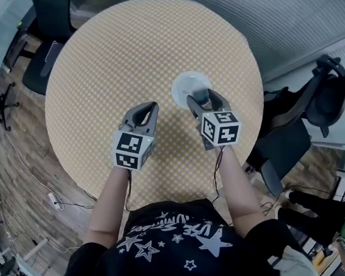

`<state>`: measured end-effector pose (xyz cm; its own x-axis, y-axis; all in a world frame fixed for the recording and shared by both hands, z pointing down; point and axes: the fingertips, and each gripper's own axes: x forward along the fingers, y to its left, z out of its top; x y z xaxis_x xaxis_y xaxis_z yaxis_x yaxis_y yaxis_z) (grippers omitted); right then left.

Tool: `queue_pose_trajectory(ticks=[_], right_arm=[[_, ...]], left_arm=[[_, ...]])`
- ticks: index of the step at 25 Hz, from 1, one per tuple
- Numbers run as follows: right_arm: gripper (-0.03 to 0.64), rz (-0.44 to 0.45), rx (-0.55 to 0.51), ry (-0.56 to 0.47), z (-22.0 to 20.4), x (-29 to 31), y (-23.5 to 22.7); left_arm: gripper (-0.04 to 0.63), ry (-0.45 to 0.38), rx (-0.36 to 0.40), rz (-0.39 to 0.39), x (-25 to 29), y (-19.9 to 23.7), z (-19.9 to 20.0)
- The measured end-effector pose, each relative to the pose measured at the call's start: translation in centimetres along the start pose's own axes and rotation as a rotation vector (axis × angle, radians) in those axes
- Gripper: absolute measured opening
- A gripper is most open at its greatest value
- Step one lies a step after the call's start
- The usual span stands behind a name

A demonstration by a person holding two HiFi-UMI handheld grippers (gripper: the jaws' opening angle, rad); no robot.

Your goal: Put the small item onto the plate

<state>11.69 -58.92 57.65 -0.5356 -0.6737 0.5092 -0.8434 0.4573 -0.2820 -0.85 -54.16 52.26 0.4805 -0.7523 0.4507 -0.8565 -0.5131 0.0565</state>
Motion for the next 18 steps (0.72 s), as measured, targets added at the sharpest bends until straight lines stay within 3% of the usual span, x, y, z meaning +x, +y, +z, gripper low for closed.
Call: queue_pose_trajectory(ticks=[8,18], right_arm=[[0.311,0.007,-0.019,0.060,-1.2,3.8,-0.4],[0.310,-0.040,-0.200,0.166,-2.8,5.7,-0.5]], left_arm=[[0.008,0.025,-0.041,0.007,1.2,1.2,-1.1],[0.008,0.058,-0.082,0.029,1.6,2.4,-2.8]])
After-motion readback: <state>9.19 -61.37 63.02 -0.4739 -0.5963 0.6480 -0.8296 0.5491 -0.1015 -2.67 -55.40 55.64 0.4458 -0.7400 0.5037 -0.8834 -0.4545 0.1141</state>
